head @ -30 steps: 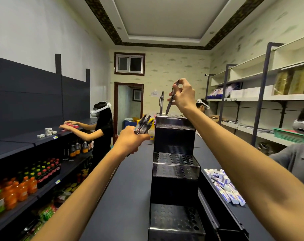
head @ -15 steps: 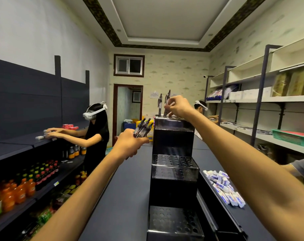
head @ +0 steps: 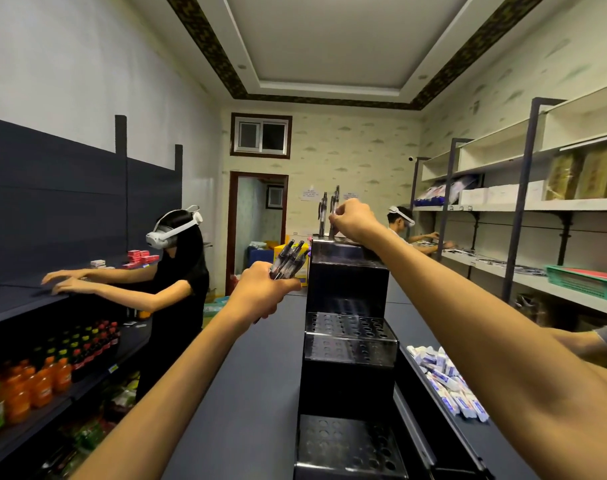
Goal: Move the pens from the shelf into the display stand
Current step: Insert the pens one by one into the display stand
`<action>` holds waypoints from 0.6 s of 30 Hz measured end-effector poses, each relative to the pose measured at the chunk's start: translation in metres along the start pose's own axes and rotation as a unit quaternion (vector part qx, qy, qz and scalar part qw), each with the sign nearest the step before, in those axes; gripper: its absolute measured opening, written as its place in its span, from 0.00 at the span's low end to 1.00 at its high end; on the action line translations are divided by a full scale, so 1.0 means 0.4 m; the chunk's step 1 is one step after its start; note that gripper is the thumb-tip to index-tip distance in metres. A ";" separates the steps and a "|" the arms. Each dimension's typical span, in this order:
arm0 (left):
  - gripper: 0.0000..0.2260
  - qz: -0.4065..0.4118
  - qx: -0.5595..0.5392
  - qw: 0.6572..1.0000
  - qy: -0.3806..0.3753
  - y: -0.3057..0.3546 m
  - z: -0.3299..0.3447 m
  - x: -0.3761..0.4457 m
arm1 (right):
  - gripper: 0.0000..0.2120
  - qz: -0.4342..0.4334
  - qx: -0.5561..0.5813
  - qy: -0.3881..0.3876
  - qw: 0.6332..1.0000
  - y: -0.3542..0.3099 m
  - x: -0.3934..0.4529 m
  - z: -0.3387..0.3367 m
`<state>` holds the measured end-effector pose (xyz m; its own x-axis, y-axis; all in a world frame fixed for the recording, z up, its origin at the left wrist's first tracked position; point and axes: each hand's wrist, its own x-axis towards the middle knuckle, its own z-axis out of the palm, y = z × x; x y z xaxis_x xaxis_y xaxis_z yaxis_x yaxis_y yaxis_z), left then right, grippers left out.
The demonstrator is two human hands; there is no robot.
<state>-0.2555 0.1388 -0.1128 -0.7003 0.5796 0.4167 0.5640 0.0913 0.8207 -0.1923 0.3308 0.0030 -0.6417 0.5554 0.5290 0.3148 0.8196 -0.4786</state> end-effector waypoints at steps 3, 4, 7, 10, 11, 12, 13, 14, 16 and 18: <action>0.09 -0.002 -0.002 1.000 -0.002 -0.006 -0.004 0.002 | 0.14 0.014 -0.003 -0.004 1.000 0.005 -0.002 -0.009; 0.09 -0.003 -0.002 1.000 -0.003 -0.007 -0.004 0.002 | 0.14 0.012 -0.004 -0.009 1.000 0.006 -0.004 -0.012; 0.09 -0.004 -0.002 1.000 -0.005 -0.007 0.002 0.004 | 0.13 -0.006 0.010 -0.039 0.999 0.006 -0.010 -0.015; 0.08 -0.002 -0.005 1.000 -0.009 -0.003 0.008 0.005 | 0.09 -0.016 -0.005 -0.073 0.997 0.003 -0.015 -0.005; 0.08 0.000 -0.006 1.000 -0.010 -0.001 0.009 0.004 | 0.10 -0.017 -0.020 -0.076 0.997 0.003 -0.016 -0.002; 0.08 0.002 -0.007 1.000 -0.012 0.000 0.010 0.003 | 0.11 -0.018 -0.033 -0.075 0.996 0.003 -0.016 -0.001; 0.09 0.004 -0.008 1.000 -0.012 0.000 0.011 0.002 | 0.13 -0.017 -0.040 -0.074 0.996 0.004 -0.016 -0.002; 0.10 0.005 -0.008 1.000 -0.013 0.000 0.012 0.001 | 0.14 -0.016 -0.042 -0.075 0.996 0.005 -0.016 -0.006; 0.10 0.004 -0.008 1.000 -0.015 -0.002 0.013 -0.002 | 0.16 -0.011 -0.046 -0.087 0.995 0.008 -0.017 -0.015; 0.10 0.001 -0.011 1.000 -0.015 -0.002 0.014 -0.003 | 0.15 -0.010 -0.059 -0.093 0.994 0.013 -0.030 -0.023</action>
<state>-0.2527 0.1424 -0.1160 -0.6854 0.6040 0.4068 0.5558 0.0729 0.8281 -0.1765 0.3297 0.0008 -0.7631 0.5128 0.3933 0.3743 0.8468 -0.3778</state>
